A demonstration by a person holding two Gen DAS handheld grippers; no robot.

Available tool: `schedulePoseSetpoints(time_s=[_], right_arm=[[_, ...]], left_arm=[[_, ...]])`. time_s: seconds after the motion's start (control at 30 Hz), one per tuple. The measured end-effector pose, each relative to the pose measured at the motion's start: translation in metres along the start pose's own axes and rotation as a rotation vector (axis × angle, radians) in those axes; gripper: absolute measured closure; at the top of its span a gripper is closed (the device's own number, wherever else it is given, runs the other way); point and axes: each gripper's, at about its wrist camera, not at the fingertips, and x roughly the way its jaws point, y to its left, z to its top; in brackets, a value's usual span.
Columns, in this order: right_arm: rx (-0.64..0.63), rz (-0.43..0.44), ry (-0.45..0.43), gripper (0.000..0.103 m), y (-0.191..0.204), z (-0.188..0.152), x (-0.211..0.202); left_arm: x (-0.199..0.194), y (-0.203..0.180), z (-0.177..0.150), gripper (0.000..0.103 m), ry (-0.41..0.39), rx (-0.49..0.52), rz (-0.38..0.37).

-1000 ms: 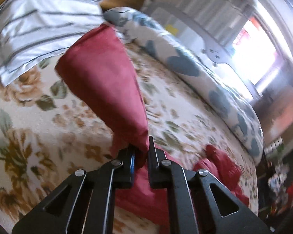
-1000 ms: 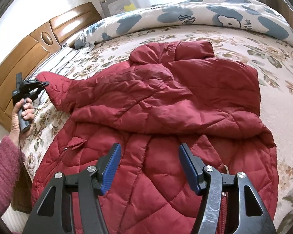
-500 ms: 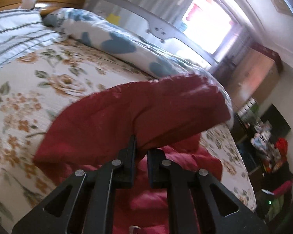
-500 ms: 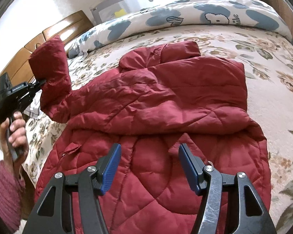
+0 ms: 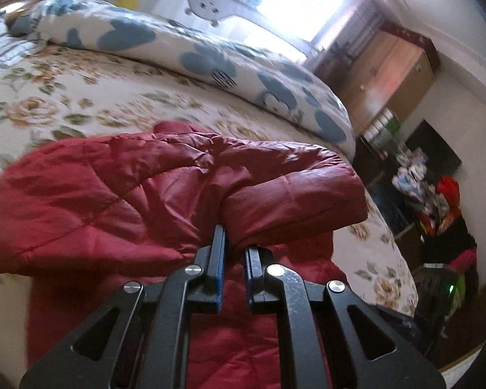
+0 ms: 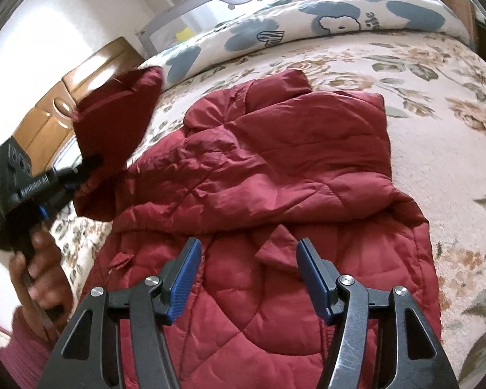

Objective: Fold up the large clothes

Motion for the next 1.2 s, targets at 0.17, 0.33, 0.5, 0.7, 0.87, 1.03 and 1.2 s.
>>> schedulePoseSetpoints(time_s=[0.17, 0.33, 0.5, 0.7, 0.87, 1.03, 1.2], right_arm=[[0.107, 0.038, -0.032, 0.039, -0.025, 0.008, -0.010], [0.180, 0.091, -0.041, 0.038, -0.042, 0.021, -0.013], [0.309, 0.245, -0.058, 0.026, -0.062, 0.040, -0.004], [0.383, 0.298, -0.001, 0.026, -0.075, 0.061, 0.035], [0.414, 0.319, 0.038, 0.072, -0.077, 0.068, 0.060], [0.376, 0.254, 0.020, 0.094, -0.072, 0.073, 0.062], [0.325, 0.204, -0.039, 0.095, -0.071, 0.079, 0.043]], left_arm=[[0.028, -0.026, -0.017, 0.096, 0.064, 0.048, 0.004], [0.052, -0.046, -0.032, 0.096, 0.116, 0.084, -0.003], [0.069, -0.062, -0.044, 0.096, 0.158, 0.126, 0.003], [0.076, -0.071, -0.051, 0.096, 0.178, 0.157, 0.012], [0.082, -0.068, -0.053, 0.095, 0.209, 0.162, 0.025], [0.077, -0.064, -0.053, 0.074, 0.260, 0.147, -0.020], [0.049, -0.057, -0.054, 0.056, 0.246, 0.139, -0.056]])
